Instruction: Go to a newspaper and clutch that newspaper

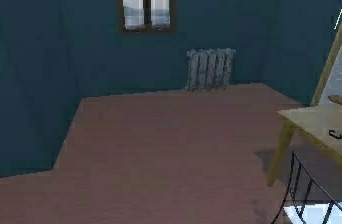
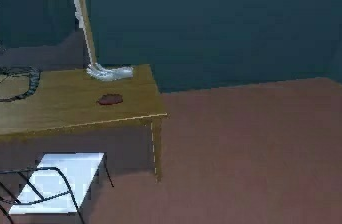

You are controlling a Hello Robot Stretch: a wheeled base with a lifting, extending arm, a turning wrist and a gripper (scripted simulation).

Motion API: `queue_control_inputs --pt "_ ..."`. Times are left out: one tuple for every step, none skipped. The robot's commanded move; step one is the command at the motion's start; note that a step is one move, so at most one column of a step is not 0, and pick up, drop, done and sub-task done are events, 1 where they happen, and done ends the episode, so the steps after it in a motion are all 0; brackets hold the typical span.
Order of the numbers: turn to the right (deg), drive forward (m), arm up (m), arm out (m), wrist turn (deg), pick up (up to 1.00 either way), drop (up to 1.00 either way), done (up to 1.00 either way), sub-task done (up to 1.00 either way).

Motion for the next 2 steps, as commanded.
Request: queue_control_inputs --pt "0.0 0.8 0.0 0.0 0.0 0.0 0.0 0.0 0.0" --pt "27.0 0.0 0.0 0.0 0.0 0.0 0.0 0.0 0.0"
